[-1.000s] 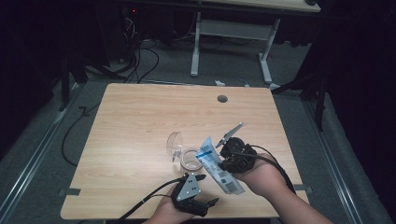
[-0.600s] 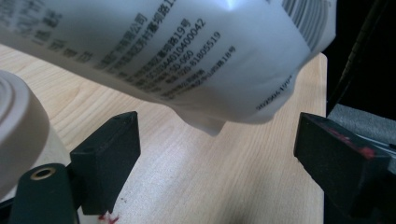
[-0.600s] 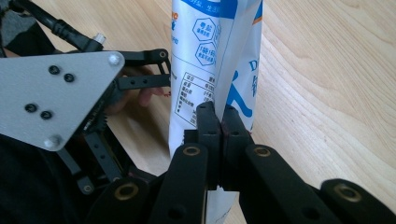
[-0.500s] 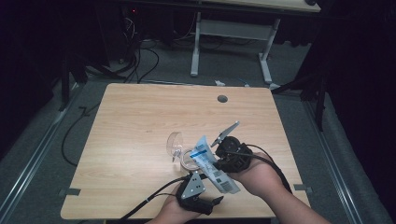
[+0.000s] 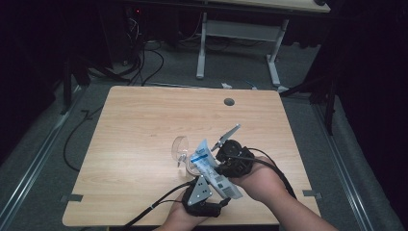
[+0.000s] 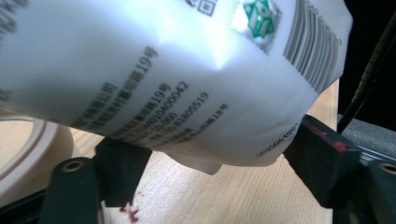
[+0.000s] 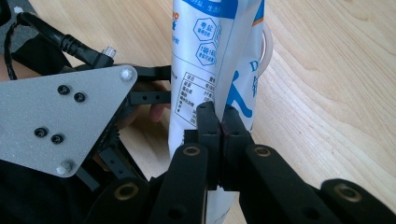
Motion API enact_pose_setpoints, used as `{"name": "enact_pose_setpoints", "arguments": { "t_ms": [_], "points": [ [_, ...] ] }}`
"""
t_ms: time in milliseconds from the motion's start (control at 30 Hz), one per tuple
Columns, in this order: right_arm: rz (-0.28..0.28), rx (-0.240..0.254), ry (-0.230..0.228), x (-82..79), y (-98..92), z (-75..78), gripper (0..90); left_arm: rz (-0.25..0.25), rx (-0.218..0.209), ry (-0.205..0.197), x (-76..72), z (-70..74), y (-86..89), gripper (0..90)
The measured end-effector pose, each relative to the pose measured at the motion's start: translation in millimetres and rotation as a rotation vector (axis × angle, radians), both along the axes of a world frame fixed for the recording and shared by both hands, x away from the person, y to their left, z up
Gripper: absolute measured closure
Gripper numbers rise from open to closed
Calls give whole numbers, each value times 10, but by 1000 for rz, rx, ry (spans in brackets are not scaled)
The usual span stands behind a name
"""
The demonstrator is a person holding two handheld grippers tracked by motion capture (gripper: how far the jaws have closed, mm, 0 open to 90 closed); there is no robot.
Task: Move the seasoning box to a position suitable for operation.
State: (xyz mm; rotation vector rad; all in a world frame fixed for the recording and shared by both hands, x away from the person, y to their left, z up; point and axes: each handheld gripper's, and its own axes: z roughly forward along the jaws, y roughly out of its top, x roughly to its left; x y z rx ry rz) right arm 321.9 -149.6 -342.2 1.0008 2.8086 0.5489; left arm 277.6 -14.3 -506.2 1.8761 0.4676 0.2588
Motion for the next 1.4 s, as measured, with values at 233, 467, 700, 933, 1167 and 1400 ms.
{"name": "enact_pose_setpoints", "arguments": {
  "t_ms": [233,467,700,933,1167,1400],
  "points": [
    [-13,-11,4,24,-18,-5,896,-8,-3,24,-28,32,-2,370],
    [-45,-21,10,21,-43,-16,893,-23,7,28,-42,49,-28,404],
    [-54,-22,4,38,-30,-34,885,-34,2,50,-19,50,-35,416],
    [-55,-42,3,50,-2,-64,891,-47,4,67,-16,47,-42,423],
    [-29,-37,3,69,0,-63,894,-49,-1,74,-23,58,-35,424],
    [-23,-21,10,70,-2,-75,894,-47,-1,50,-37,34,-42,418]
  ]
}}
